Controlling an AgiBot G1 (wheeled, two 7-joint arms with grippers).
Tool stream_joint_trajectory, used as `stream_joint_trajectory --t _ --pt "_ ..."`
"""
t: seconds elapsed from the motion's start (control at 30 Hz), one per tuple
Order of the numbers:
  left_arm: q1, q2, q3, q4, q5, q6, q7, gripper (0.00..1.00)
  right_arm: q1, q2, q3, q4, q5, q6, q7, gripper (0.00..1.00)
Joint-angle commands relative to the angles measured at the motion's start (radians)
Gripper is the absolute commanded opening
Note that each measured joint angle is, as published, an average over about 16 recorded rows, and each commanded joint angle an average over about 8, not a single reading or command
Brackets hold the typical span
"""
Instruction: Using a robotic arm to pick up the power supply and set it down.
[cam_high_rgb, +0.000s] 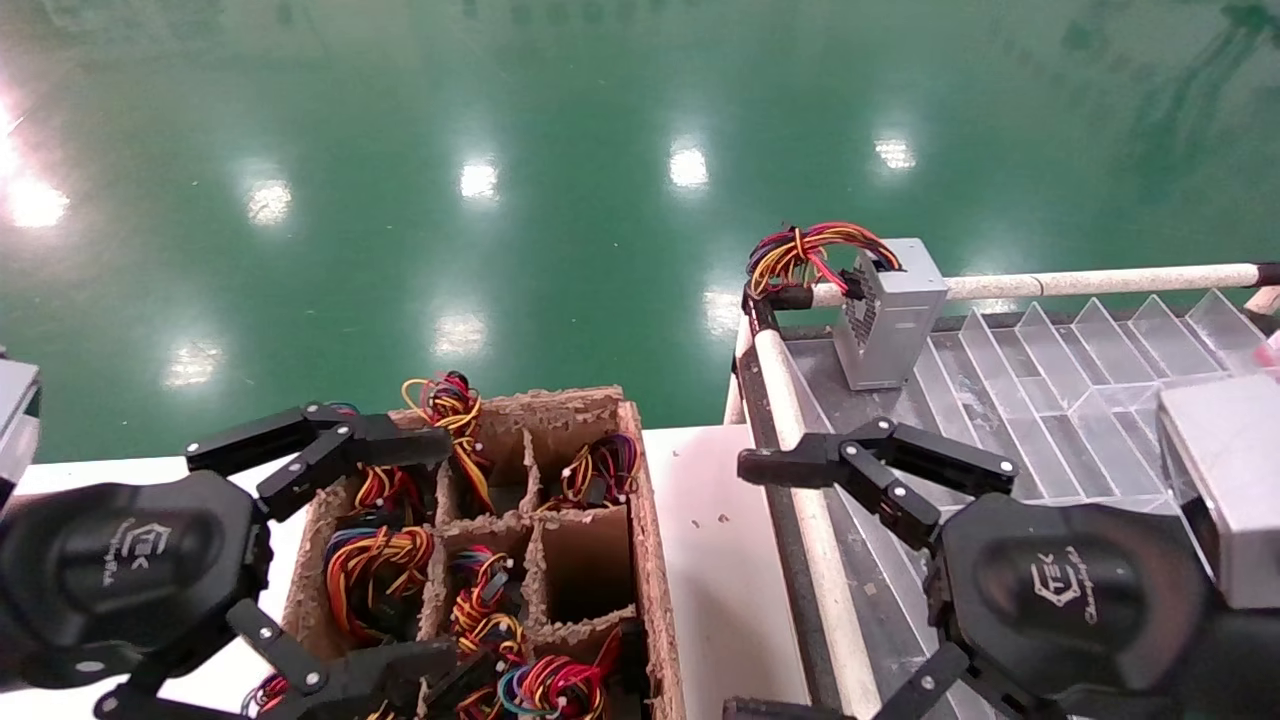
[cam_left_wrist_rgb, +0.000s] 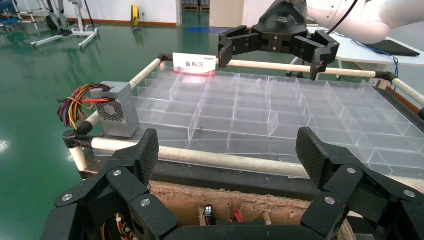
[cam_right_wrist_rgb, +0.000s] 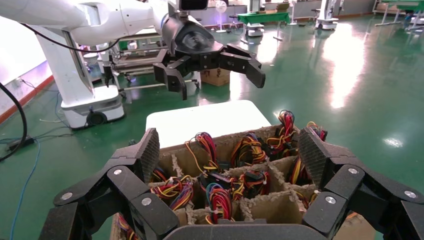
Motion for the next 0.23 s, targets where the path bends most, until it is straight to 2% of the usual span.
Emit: stream_joint_trajectory --t 0.03,0.23 --pt "0.0 0.0 0.0 0.0 0.0 0.0 0.0 1.0 0.006 -0.002 -0.002 -0.005 -0.004 0.001 -0.003 1.0" --pt "0.0 0.0 0.0 0.0 0.0 0.0 0.0 1.0 0.013 -0.004 -0.006 -0.012 -0.01 0.002 -0.006 1.0"
